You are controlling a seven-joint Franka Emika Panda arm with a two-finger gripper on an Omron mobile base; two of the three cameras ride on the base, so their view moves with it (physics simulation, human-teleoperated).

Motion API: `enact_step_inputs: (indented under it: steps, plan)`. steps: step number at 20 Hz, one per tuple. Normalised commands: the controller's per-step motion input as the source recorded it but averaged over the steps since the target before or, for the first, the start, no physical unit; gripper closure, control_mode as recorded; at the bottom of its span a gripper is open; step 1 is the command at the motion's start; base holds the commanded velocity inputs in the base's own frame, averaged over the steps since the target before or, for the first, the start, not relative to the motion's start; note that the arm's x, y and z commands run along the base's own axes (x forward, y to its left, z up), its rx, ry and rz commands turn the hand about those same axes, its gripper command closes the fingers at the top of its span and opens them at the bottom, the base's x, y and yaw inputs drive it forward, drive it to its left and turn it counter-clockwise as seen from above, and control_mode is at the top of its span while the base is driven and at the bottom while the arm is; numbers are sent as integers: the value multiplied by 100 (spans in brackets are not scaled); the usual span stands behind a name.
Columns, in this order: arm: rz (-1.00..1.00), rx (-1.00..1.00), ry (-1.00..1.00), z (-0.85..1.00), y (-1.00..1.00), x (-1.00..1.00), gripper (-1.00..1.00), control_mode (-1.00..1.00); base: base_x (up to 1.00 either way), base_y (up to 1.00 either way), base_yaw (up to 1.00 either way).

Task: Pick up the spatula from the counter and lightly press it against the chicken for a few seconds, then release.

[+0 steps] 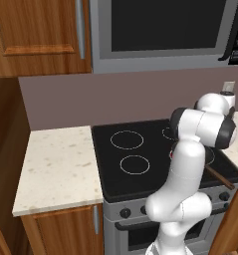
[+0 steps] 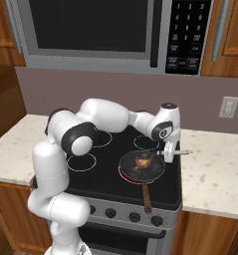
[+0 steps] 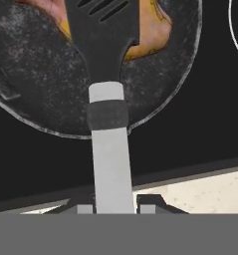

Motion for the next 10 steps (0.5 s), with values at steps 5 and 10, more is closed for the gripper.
enact_step_inputs:
  steps: [5, 10]
  plan:
    - [0, 0, 0, -18, 0, 0, 100, -100, 0, 0, 0]
    - [0, 0, 0, -18, 0, 0, 100, -100, 0, 0, 0]
